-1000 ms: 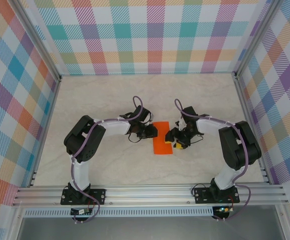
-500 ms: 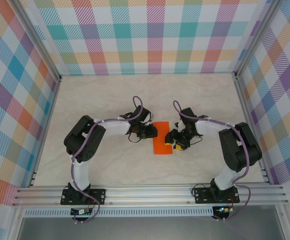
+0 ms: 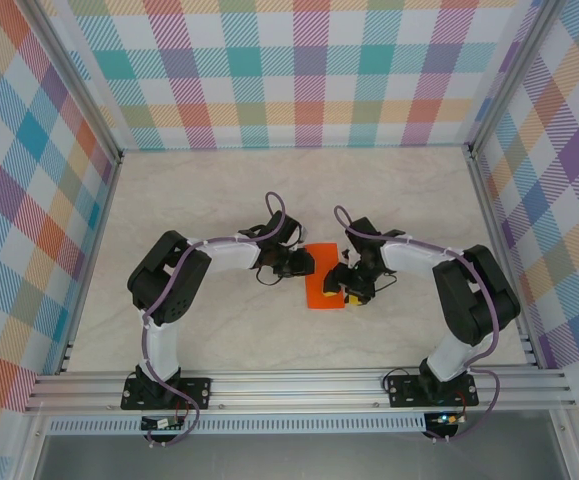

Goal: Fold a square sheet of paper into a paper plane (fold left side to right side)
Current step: Fold the triangle a second time at the center of the table.

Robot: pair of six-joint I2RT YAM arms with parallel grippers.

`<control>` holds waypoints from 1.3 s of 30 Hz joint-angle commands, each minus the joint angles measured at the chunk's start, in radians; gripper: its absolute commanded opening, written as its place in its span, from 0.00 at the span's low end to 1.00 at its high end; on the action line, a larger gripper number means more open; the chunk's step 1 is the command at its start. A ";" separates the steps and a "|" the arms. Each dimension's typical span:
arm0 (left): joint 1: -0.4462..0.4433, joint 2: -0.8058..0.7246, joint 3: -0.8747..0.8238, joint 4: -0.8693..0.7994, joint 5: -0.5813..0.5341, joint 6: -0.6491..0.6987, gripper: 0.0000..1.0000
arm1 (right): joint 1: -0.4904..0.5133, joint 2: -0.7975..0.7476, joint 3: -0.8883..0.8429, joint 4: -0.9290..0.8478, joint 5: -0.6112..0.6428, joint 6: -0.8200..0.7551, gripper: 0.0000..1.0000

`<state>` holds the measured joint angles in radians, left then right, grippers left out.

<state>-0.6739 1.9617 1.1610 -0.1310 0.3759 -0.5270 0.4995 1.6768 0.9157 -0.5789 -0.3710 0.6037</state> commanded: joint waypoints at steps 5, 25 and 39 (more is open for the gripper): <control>-0.009 0.000 -0.018 -0.022 -0.015 0.018 0.23 | 0.010 0.001 0.018 0.018 -0.009 0.056 0.60; 0.013 -0.100 0.029 -0.045 0.007 0.044 0.37 | -0.088 0.087 0.075 0.154 -0.116 0.061 0.60; -0.067 -0.507 -0.254 0.010 -0.119 0.184 0.61 | -0.104 0.193 0.241 0.107 -0.143 0.033 0.49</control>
<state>-0.6804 1.4826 0.9459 -0.1173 0.2928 -0.4118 0.4046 1.8370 1.1152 -0.4419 -0.4850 0.6567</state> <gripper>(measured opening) 0.600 0.502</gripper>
